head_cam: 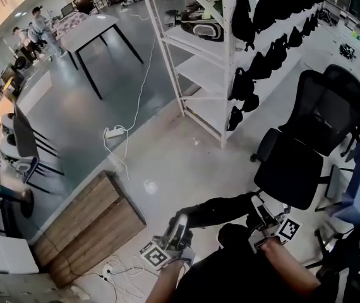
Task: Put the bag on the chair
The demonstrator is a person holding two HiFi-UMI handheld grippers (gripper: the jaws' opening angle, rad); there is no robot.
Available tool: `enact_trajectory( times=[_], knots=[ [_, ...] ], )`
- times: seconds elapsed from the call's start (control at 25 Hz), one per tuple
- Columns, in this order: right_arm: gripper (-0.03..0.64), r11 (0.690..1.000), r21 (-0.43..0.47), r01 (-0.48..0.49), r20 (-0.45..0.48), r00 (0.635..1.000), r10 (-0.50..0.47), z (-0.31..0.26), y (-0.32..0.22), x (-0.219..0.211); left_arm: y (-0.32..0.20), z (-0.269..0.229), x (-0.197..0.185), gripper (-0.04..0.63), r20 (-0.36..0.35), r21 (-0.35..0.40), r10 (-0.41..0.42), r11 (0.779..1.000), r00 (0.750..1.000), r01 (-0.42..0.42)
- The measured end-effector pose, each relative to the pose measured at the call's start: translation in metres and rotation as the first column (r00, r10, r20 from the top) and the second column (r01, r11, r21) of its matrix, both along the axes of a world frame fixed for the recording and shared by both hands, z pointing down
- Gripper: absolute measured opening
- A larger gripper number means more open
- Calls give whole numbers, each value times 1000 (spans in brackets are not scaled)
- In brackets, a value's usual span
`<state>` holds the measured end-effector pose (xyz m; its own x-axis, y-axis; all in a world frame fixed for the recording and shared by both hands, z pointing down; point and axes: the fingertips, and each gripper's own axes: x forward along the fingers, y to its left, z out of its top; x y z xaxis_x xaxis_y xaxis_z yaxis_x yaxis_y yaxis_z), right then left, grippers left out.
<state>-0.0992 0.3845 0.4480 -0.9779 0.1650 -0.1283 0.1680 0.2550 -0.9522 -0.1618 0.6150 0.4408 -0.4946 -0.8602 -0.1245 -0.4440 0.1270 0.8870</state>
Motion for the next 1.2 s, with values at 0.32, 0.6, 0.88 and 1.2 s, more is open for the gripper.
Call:
enact_trajectory(
  times=[0.32, 0.6, 0.88, 1.2],
  knots=[
    [8, 991, -57, -118, -25, 993, 117, 11, -91, -14, -109, 14, -60, 14, -50, -30, 88, 996, 995, -90],
    [8, 969, -40, -242, -18, 970, 242, 13, -158, -9, -192, 20, -86, 14, -55, -20, 209, 978, 976, -210],
    [8, 923, -49, -382, -12, 924, 382, 9, -218, 8, -270, 13, -96, 14, -34, -18, 346, 938, 938, -347],
    [8, 838, -6, -546, -39, 837, 545, 6, -274, 38, -347, 12, -85, 14, -57, -9, 523, 851, 850, -524]
  ],
)
